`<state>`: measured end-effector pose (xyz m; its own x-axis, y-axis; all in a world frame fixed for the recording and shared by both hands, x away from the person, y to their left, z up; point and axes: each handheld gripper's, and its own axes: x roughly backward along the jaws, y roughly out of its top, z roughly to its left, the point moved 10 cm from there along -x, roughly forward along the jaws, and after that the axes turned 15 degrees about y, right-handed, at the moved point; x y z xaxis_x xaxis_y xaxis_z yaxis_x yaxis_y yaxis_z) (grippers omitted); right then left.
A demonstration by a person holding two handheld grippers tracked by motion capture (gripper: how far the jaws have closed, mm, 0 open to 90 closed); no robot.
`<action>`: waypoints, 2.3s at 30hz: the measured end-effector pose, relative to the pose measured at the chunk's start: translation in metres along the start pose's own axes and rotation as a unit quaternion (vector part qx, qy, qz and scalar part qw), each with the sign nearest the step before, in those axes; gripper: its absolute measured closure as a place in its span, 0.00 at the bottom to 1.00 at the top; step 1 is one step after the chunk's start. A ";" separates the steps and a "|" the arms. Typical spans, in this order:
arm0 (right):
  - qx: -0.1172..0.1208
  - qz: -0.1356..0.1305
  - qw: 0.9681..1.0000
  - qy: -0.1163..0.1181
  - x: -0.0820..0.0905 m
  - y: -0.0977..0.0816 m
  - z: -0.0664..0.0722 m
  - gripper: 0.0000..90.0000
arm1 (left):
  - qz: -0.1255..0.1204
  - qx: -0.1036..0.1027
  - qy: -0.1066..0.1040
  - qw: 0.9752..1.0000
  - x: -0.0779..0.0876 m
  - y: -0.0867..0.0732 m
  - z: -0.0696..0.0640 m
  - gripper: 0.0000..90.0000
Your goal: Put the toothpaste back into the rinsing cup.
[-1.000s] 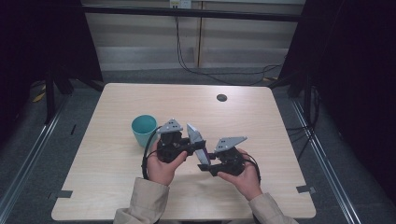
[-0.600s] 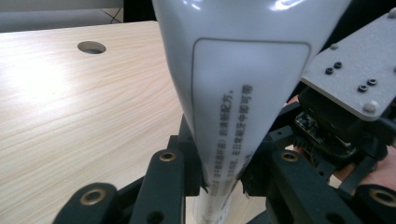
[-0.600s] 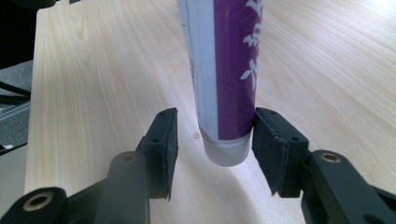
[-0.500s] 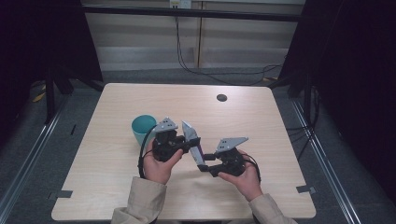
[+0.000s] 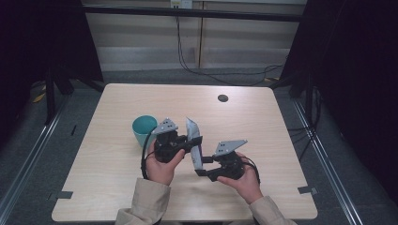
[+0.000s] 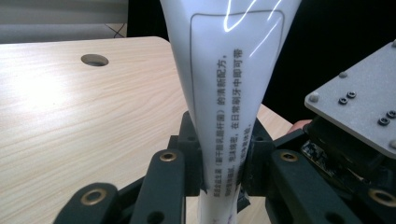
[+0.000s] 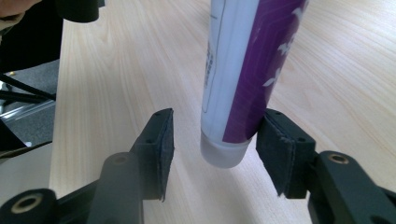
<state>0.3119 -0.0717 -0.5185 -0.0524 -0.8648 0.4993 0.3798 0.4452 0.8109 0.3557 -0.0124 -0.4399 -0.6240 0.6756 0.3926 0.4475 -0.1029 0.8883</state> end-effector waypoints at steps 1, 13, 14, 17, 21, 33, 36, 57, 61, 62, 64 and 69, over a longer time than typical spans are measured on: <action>0.000 0.000 1.000 0.000 0.000 0.000 0.000 0.52 | 0.000 0.000 0.000 1.000 0.000 0.000 0.000 0.83; -0.008 0.010 0.999 -0.043 0.020 -0.025 -0.020 0.35 | -0.008 -0.016 0.007 1.000 0.012 0.007 0.010 0.83; -0.013 0.013 0.999 -0.051 0.023 -0.030 -0.024 0.33 | -0.009 -0.017 0.011 1.000 0.014 0.008 0.013 0.83; -0.021 0.018 0.998 -0.065 0.028 -0.041 -0.029 0.29 | -0.010 -0.019 0.019 1.000 0.017 0.009 0.019 0.83; -0.040 0.028 0.995 -0.085 0.036 -0.061 -0.040 0.25 | -0.013 -0.022 0.032 0.999 0.022 0.011 0.028 0.83; -0.034 0.056 0.989 -0.129 0.046 -0.084 -0.052 0.16 | -0.018 -0.027 0.057 0.998 0.034 0.021 0.047 0.83; -0.034 0.056 0.989 -0.129 0.046 -0.084 -0.052 0.16 | -0.019 -0.031 0.062 0.997 0.037 0.024 0.050 0.83; -0.035 0.058 0.989 -0.133 0.046 -0.084 -0.052 0.15 | -0.044 -0.040 0.094 0.994 0.055 0.056 0.073 0.83; -0.035 0.058 0.989 -0.133 0.046 -0.084 -0.052 0.15 | -0.048 -0.038 0.100 0.993 0.058 0.062 0.078 0.83; -0.034 0.058 0.989 -0.133 0.046 -0.084 -0.052 0.15 | -0.049 -0.037 0.102 0.993 0.058 0.064 0.079 0.83; -0.034 0.058 0.989 -0.133 0.046 -0.084 -0.052 0.15 | -0.049 -0.040 0.105 0.992 0.059 0.067 0.081 0.83; -0.034 0.058 0.989 -0.133 0.046 -0.084 -0.052 0.15 | -0.055 -0.040 0.111 0.992 0.061 0.073 0.086 0.83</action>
<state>0.3257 -0.1608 -0.5800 -0.2433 -0.7127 0.6579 0.4579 0.5136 0.7256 0.4055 0.0841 -0.3711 -0.7954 0.5100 0.3274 0.3224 -0.1014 0.9412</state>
